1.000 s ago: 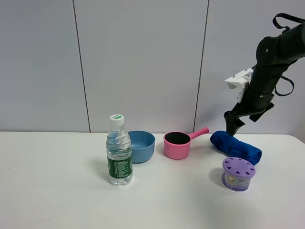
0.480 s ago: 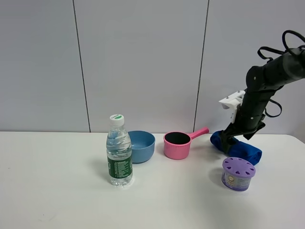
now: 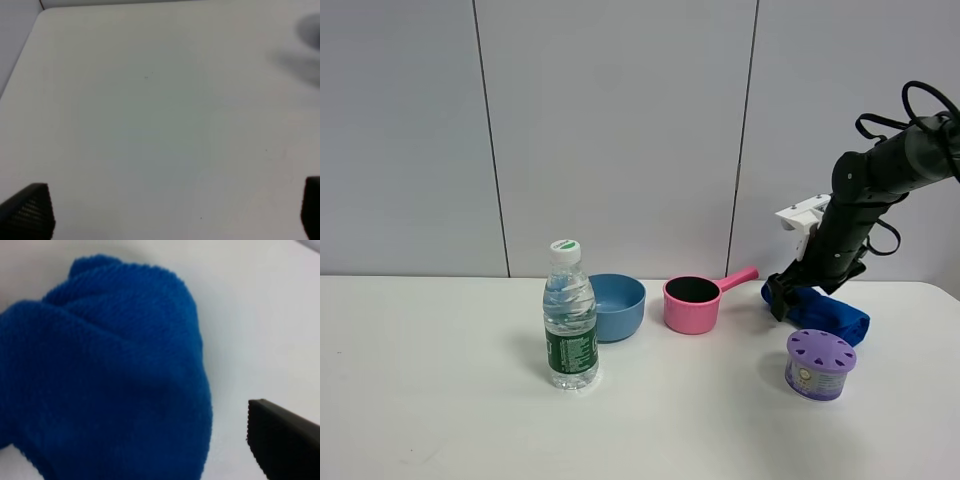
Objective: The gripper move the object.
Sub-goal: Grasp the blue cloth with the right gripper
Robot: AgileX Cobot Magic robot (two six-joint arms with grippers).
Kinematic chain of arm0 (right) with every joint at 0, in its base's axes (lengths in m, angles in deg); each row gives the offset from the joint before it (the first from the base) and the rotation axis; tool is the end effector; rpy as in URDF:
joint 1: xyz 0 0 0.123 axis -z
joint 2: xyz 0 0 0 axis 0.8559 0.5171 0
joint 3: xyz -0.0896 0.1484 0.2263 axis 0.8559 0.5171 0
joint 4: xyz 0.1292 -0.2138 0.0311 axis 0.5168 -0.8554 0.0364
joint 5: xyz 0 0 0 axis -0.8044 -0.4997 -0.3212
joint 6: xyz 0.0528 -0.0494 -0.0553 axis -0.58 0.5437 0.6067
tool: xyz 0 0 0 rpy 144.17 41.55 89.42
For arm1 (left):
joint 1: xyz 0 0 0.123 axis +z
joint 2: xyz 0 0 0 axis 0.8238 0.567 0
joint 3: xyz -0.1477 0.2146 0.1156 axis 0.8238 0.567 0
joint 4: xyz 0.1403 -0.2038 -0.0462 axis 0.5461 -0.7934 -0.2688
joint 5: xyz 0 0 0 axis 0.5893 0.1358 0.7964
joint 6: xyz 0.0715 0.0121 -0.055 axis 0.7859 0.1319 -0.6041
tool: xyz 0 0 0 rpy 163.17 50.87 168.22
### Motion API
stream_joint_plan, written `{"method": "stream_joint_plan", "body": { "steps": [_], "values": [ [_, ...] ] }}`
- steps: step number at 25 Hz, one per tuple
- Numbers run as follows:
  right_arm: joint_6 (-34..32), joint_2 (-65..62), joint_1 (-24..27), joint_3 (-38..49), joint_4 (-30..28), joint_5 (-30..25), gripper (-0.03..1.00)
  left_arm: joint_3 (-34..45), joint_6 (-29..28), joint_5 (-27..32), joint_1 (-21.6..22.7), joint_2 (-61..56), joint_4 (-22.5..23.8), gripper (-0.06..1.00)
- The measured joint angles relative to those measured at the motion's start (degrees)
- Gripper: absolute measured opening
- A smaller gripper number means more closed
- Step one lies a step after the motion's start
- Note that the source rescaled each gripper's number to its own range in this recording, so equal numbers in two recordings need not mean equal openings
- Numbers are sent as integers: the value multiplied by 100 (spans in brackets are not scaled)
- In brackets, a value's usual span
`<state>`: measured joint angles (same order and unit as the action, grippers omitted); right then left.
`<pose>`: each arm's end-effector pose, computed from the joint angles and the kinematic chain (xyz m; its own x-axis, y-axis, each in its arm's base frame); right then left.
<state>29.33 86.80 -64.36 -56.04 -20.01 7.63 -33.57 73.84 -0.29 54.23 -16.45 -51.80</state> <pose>0.4858 0.0457 0.1265 -0.7980 -0.4328 -0.4194 -0.3989 0.9009 -0.1709 -0.0065 0.0056 0.2800 -0.4401 0.0293 -0.8975 -0.0240 0.9987 0.0443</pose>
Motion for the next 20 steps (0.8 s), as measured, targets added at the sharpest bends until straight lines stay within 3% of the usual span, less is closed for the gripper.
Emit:
{"method": "stream_joint_plan", "body": {
  "steps": [2, 5, 9, 12, 13, 20],
  "values": [
    [-3, 0, 0, 0, 0, 9, 95, 0, 0, 0, 0, 0, 0, 100],
    [-14, 0, 0, 0, 0, 9, 73, 0, 0, 0, 0, 0, 0, 100],
    [-14, 0, 0, 0, 44, 4, 39, 0, 0, 0, 0, 0, 0, 100],
    [-16, 0, 0, 0, 126, -46, 4, 0, 0, 0, 0, 0, 0, 100],
    [-39, 0, 0, -5, 126, -84, 0, 0, 0, 0, 0, 0, 0, 100],
    [-492, 0, 0, -12, 126, -155, 0, 0, 0, 0, 0, 0, 0, 100]
  ]
}}
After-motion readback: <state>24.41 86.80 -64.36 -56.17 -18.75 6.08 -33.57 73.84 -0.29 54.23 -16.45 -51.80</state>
